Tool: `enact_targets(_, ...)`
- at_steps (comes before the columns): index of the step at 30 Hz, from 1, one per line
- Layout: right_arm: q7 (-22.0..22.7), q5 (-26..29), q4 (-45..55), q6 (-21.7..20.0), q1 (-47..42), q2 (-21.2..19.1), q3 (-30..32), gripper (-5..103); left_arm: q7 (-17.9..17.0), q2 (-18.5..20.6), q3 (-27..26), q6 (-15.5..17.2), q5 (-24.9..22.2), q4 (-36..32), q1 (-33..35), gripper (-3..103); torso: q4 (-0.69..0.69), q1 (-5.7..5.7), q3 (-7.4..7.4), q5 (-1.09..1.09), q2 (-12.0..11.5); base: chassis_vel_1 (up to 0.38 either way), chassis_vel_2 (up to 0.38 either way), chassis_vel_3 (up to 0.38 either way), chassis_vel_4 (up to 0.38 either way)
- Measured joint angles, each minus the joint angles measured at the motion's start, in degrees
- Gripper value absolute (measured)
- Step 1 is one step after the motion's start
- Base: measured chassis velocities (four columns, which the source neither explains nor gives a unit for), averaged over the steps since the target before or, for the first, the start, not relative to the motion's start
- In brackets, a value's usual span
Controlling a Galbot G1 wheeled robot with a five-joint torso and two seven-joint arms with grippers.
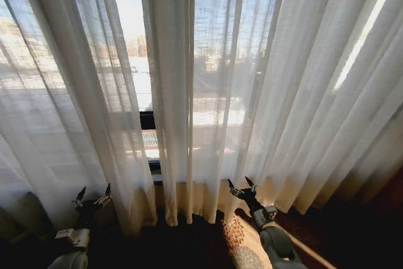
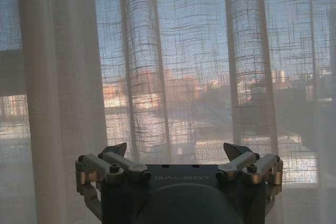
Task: Open the curtains by pulling them apart, changing their state from closed to fully open.
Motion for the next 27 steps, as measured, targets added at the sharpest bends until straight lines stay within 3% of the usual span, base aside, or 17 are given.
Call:
enact_targets(7, 0.37, -0.19, -0.38, 0.51, 0.67, -0.07, -0.13, 100, 0.0, 0.0, 0.01, 0.0, 0.0, 0.0, -0.03, 100, -0.01, 0.09, 0.03, -0.04, -0.03, -0.271, 0.24, 0.22, -0.245)
enact_targets(21, -0.45, -1.33, -2.73, 2.22, 2.54, -1.44, -3.68, 100, 0.01, 0.0, 0.0, 0.0, 0.0, 0.0, 0.02, 100, 0.0, -0.07, -0.02, -0.03, 0.04, 0.015, -0.024, -0.02, 0.02)
enact_targets(27, 2.57, -2.08, -7.06, 2.69, 7.47, 0.04, -6.94, 100, 0.0, 0.0, 0.0, 0.0, 0.0, 0.0, 0.0, 100, 0.01, 0.02, 0.01, -0.03, -0.02, 0.0, 0.0, 0.0, 0.0)
